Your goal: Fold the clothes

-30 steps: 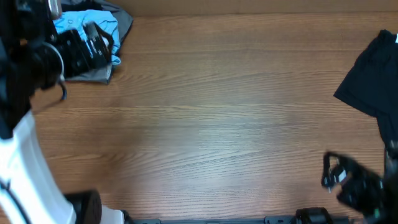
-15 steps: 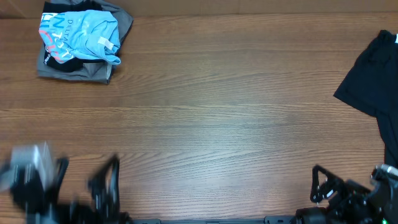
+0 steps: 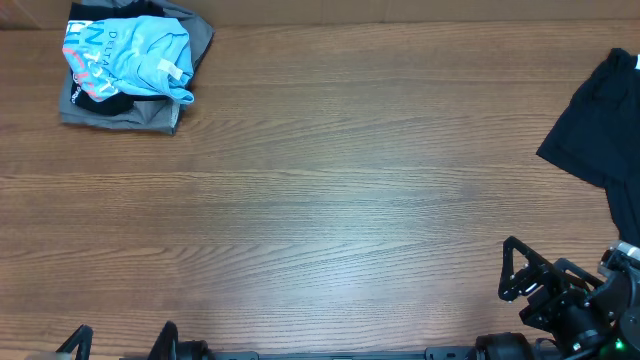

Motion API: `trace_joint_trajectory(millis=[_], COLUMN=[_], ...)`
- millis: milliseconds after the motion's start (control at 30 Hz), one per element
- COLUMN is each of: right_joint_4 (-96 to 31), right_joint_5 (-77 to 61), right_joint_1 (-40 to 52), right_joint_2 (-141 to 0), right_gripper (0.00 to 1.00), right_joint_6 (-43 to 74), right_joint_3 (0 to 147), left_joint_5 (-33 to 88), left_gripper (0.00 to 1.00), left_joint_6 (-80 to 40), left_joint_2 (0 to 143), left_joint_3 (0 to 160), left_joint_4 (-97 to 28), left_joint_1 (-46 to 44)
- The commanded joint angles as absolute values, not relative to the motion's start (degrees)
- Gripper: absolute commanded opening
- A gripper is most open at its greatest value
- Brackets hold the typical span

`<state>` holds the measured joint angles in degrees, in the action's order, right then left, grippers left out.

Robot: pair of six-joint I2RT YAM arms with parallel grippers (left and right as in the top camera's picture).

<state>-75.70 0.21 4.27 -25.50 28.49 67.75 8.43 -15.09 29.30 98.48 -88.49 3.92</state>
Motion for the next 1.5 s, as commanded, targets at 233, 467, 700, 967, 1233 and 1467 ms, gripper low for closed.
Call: trace_joint_trajectory(millis=[233,467,700,967,1233,1467], right_joint_4=[-76.6,-78.8,-80.3,-80.3,-80.3,-80.3], right_joint_5=[0.1,0.1,0.1,0.1,0.1,0.1], right_joint_1=[4.6,4.6,4.6,4.6,4.6,4.4], right_joint_2=[-25.1,-25.1,-25.1,-25.1,-25.1,-25.0], right_gripper=[1.0,1.0,1.0,1.0,1.0,1.0], right_joint_6=[28.7,28.7,28.7,28.7,28.7,28.7], right_joint_3=[67.6,67.6,67.6,67.6,67.6,67.5], left_joint_5=[7.0,7.0,7.1,7.0,7.0,7.0], left_gripper=[1.0,1.0,1.0,1.0,1.0,1.0], left_joint_6=[-15.9,-15.9,-15.9,-15.9,-15.9,-15.9], left_joint_2=[29.5,29.5,29.5,29.5,29.5,29.5], left_joint_3=[96.6,96.6,96.5,96.5,96.5,96.5], left_joint_4=[-89.3,-94.7,-96.8,-96.8,-96.8,-96.8], left_joint_1=[3.6,3.6,3.6,3.6,3.6,3.6])
